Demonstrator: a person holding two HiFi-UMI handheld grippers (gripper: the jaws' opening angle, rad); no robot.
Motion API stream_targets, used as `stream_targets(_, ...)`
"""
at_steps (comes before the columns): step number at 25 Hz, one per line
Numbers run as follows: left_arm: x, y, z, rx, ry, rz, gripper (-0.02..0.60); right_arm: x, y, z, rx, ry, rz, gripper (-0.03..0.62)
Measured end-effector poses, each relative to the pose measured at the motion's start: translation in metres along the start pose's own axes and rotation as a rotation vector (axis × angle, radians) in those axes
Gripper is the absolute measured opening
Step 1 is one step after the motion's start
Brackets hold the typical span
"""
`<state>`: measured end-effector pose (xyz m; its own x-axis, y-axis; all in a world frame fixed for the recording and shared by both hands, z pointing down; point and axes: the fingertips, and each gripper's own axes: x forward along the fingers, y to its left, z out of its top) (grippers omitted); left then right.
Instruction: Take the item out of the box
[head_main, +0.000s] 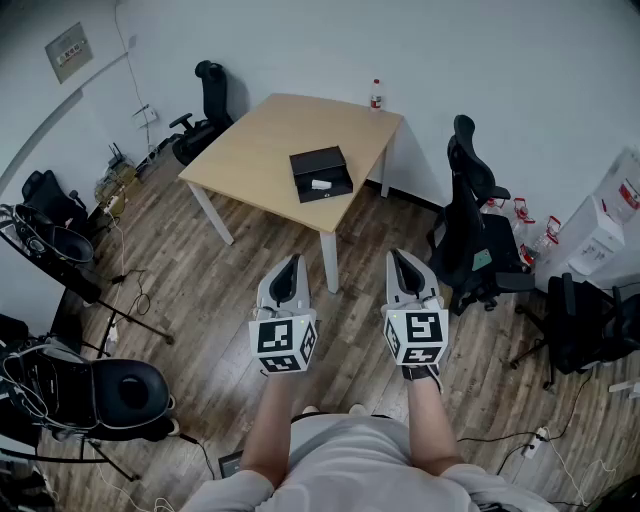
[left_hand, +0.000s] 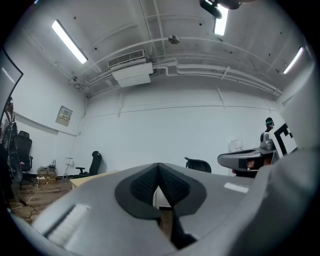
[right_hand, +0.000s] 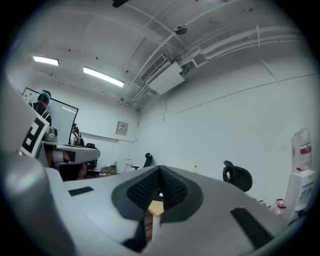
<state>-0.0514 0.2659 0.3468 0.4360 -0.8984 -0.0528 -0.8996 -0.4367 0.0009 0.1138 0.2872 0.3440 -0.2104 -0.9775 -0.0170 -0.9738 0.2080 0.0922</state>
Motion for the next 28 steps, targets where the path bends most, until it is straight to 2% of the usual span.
stream_targets(7, -0.001, -0.007, -0.005, -0.011, 0.017, 0.019, 0.005, -0.006, -0.009, 0.006, -0.020, -0.001, 0.024, 0.012)
stream_targets(12, 0.007, -0.002, -0.012, 0.023, 0.037, 0.045, 0.005, 0.002, -0.017, 0.007, -0.051, -0.016, 0.011, 0.012)
stream_targets(15, 0.016, 0.011, -0.016, 0.016, 0.042, 0.060, 0.006, 0.019, -0.017, -0.001, -0.011, -0.002, 0.011, 0.012)
stream_targets(19, 0.049, 0.032, -0.022, 0.015, 0.038, 0.068, 0.005, 0.055, -0.024, -0.012, 0.028, 0.004, 0.000, 0.012)
stream_targets(28, 0.166, 0.099, -0.017, 0.008, 0.025, 0.054, 0.005, 0.194, -0.035, -0.006, 0.036, -0.001, 0.023, 0.012)
